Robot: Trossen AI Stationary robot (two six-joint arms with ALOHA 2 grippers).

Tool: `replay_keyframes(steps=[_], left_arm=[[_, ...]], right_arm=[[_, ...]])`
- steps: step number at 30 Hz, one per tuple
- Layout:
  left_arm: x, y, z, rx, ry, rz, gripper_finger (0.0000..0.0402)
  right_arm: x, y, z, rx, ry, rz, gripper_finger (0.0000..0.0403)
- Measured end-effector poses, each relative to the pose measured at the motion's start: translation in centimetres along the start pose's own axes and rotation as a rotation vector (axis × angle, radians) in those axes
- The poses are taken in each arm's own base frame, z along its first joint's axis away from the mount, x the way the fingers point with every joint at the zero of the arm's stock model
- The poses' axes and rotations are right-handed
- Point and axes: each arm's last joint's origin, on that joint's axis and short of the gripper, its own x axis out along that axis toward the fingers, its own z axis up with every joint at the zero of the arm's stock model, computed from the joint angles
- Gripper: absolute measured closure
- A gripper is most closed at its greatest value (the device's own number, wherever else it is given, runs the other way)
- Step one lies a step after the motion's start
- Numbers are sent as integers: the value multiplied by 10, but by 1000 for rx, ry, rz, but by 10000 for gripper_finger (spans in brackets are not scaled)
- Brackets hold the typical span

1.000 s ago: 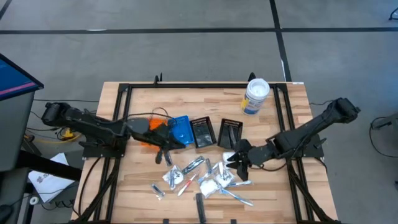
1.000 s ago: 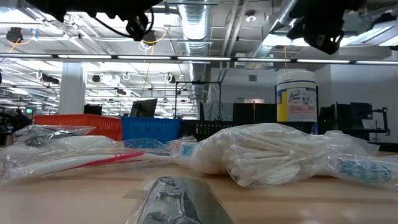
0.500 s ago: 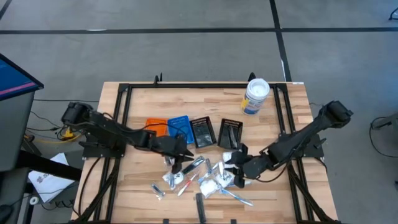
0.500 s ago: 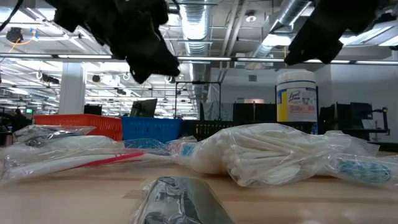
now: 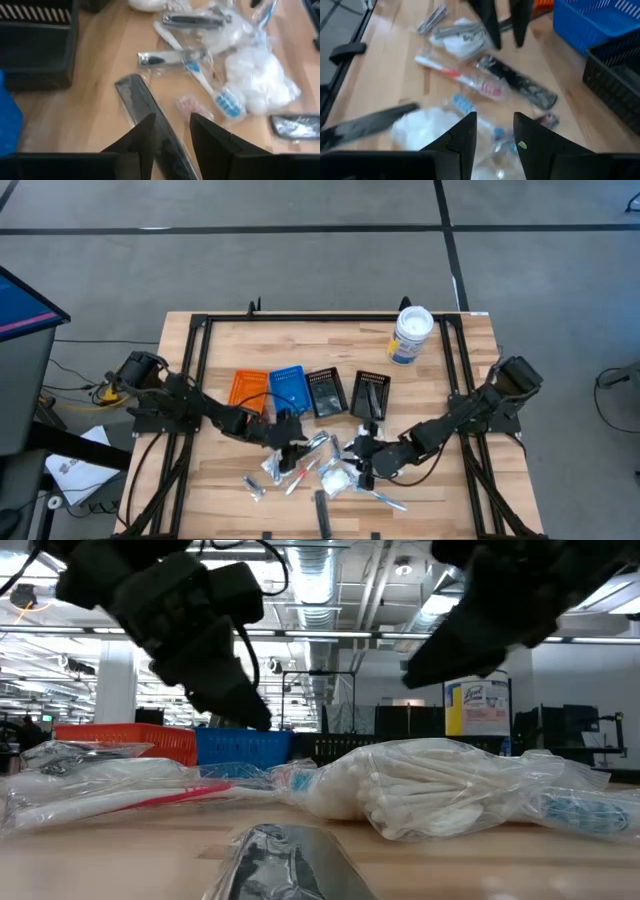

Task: Pick & Place Travel size toiletries
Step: Put the black comb into the right black bin

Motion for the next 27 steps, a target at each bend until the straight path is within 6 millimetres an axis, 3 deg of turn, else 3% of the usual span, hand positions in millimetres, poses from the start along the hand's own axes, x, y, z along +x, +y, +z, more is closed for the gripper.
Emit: replay_keyframes(steps=[5,12,18,23,27], left_arm=[[-4,-12,-6,57,-39,62,305],[2,-13,-12,59,-25,76,324],[19,-26,-29,74,48,48,333],[35,-45,-28,138,71,-5,337],[41,-48,-24,146,112,20,336]], right_arm=[[10,-7,3,23,-24,-19,285],[20,-27,14,73,-56,-87,285],[18,-23,11,58,-46,-67,285],[17,-21,11,45,-50,-65,285],[17,-20,11,44,-52,-62,285]])
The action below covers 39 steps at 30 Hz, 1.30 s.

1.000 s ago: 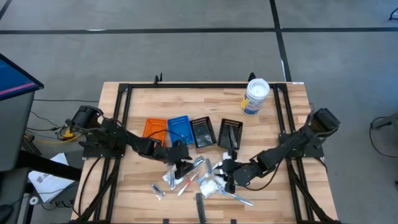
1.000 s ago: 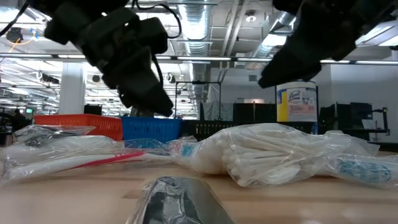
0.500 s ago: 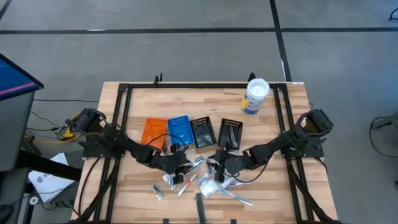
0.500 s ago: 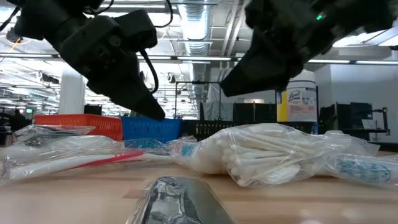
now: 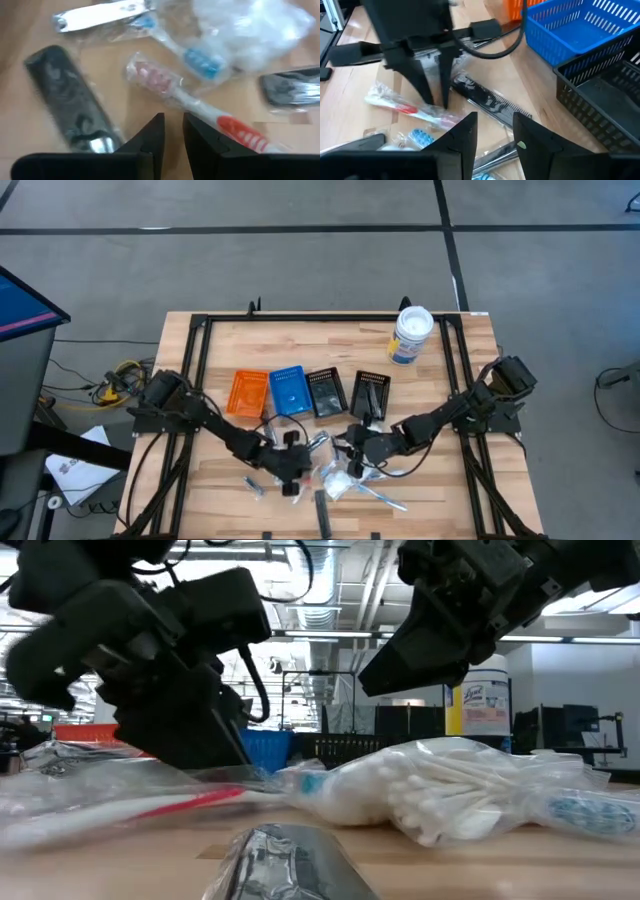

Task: Pick & Place Travel size toiletries
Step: Put the black comb into the right black bin

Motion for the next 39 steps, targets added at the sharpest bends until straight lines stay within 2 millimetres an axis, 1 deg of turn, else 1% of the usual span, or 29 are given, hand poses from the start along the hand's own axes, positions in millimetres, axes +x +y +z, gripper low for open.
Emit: replay_keyframes(steps=[3,6,8,10,13,18,20,23,27,29,33,35,39], left_arm=[[-8,-2,1,44,-24,95,335],[-25,-5,8,63,-76,156,333],[-32,-1,13,43,-73,165,325],[-35,4,18,4,-81,168,308],[-32,7,18,-13,-73,164,267],[-15,8,4,5,11,143,191],[-11,9,1,-1,19,156,170],[-9,10,0,-17,17,175,155],[-8,16,2,-27,22,186,157],[-3,20,2,-41,44,166,165],[12,27,-4,-78,107,132,188],[19,28,-6,-86,108,128,203],[21,25,-9,-80,100,129,237]], right_arm=[[-2,3,-1,-9,0,9,285],[-4,6,-3,-18,2,19,285],[-4,7,-3,-26,3,21,285],[-4,7,-3,-26,3,20,285],[-3,6,-3,-24,4,14,285],[5,4,-9,-27,14,1,285],[8,5,-12,-24,18,1,285],[11,6,-13,-15,9,8,285],[12,6,-14,-15,7,19,285],[12,7,-14,-15,6,21,285],[12,7,-13,-15,2,24,285],[12,7,-13,-16,2,24,285],[12,8,-13,-15,1,30,285]])
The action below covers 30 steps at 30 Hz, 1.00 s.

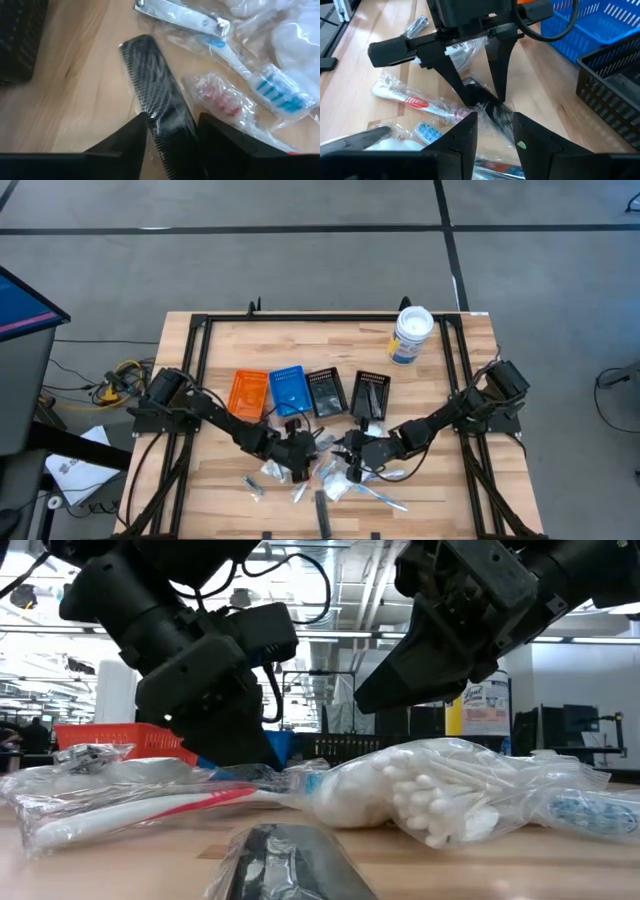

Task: Pick & Place Travel size toiletries
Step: Put the black comb into the right black bin

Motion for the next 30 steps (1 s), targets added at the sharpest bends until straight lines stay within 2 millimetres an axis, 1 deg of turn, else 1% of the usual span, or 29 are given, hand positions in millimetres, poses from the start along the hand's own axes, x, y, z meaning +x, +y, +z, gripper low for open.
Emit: replay_keyframes(steps=[8,13,14,19,30], left_arm=[[-19,1,6,29,-12,-20,322],[-26,2,11,41,-27,-21,386],[-28,2,11,41,-29,-19,393],[-32,4,15,32,-55,-3,401],[-35,4,18,-7,-81,1,401]], right_arm=[[0,0,0,2,-4,3,285],[0,0,0,3,-1,10,285],[0,0,0,3,-1,10,285],[0,1,0,2,-1,11,285],[-1,2,0,-16,-1,17,285]])
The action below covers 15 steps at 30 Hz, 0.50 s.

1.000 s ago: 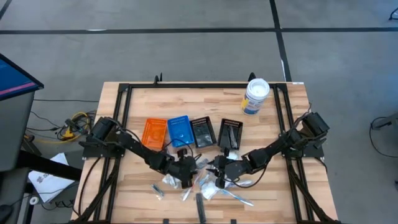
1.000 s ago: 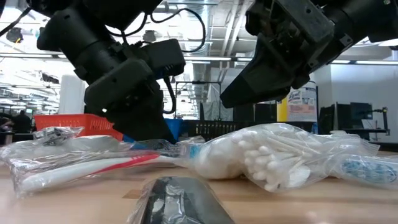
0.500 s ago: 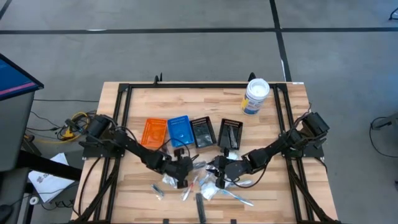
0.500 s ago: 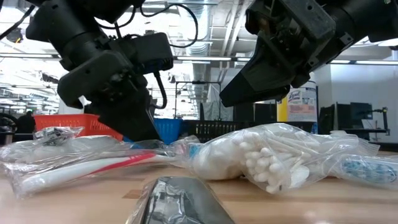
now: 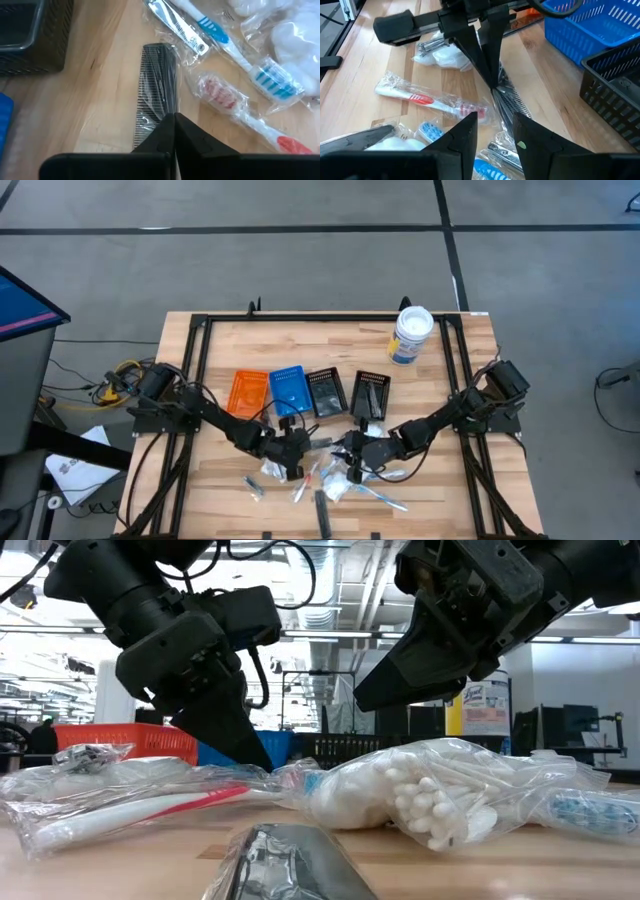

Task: Pick & Place Travel size toiletries
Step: Put the black comb into the right black bin

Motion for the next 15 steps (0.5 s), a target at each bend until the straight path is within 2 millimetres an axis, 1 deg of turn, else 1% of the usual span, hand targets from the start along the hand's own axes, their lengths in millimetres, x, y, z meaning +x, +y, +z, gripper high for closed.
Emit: replay_keyframes(steps=[2,5,7,11,15], left_arm=[[-2,-1,3,-10,-15,-5,401],[-10,1,8,-25,-36,-14,401],[-19,5,10,-44,-55,-12,401],[-44,16,13,-100,-124,-1,401],[-66,26,11,-143,-175,-8,401]], right_arm=[[0,1,0,-8,-2,3,285],[0,1,0,-10,-1,4,285],[0,1,0,-11,0,3,285],[0,1,0,-12,2,2,285],[0,1,-1,-13,3,2,285]])
